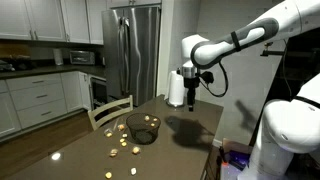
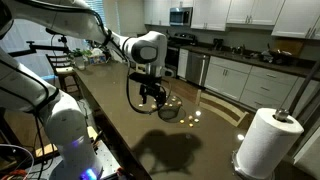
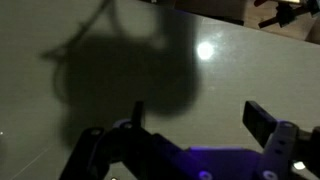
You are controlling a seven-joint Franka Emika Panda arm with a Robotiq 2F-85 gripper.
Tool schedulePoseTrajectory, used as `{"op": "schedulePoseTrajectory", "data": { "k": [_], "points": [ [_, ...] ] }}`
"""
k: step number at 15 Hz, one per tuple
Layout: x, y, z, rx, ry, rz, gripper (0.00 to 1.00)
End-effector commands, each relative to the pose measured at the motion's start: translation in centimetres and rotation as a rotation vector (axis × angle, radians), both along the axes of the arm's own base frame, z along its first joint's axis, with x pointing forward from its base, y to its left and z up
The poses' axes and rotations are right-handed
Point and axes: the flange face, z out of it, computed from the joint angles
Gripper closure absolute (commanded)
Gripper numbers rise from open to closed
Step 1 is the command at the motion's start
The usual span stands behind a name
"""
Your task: Get a sweet from the table and put it in the black basket
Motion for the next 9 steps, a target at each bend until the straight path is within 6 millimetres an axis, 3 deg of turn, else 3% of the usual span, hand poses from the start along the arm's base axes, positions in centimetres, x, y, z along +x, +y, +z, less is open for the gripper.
{"op": "schedulePoseTrajectory", "data": {
  "k": [1,9],
  "points": [
    [0.01,0.01,0.03,0.0,0.001,0.0,0.0],
    [0.46,0.14,-0.25,0.004,0.005,0.01,0.0]
  ]
}}
